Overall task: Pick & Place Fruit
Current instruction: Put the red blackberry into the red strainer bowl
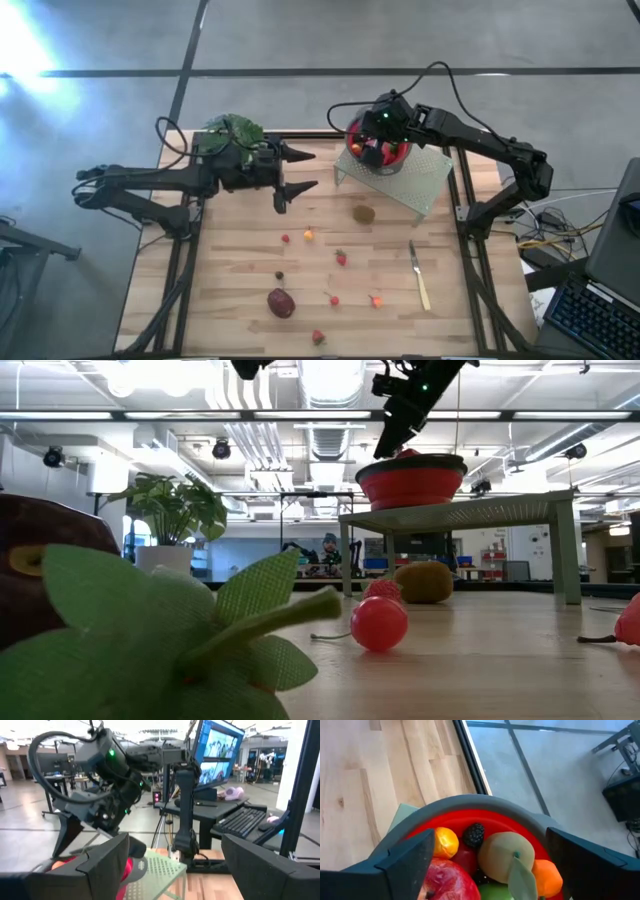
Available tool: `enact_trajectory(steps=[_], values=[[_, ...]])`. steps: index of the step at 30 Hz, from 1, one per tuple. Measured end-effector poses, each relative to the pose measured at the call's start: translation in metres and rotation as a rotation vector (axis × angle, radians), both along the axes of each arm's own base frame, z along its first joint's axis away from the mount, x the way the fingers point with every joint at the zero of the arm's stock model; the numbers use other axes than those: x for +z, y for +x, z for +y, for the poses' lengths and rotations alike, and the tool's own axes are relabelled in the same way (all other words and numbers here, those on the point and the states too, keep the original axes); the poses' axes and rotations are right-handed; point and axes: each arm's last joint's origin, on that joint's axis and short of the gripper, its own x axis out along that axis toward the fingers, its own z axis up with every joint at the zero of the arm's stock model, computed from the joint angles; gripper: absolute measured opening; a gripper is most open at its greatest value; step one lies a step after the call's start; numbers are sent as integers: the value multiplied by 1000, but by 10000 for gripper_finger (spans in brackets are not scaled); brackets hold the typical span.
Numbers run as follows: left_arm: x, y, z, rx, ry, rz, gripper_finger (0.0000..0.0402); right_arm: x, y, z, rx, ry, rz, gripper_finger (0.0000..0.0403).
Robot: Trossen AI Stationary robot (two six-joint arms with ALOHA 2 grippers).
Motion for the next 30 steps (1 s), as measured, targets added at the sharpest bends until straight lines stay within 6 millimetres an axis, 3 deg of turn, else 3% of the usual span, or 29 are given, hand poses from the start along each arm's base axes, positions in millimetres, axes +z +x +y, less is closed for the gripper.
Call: enact_trajectory(steps=[13,30], values=[[-32,-1,0,-2,-3,343,323,13,-12,14,-58,73,-70,391],[-89,-26,-5,-143,241,995,323,44,-40,69,29,127,-153,391]])
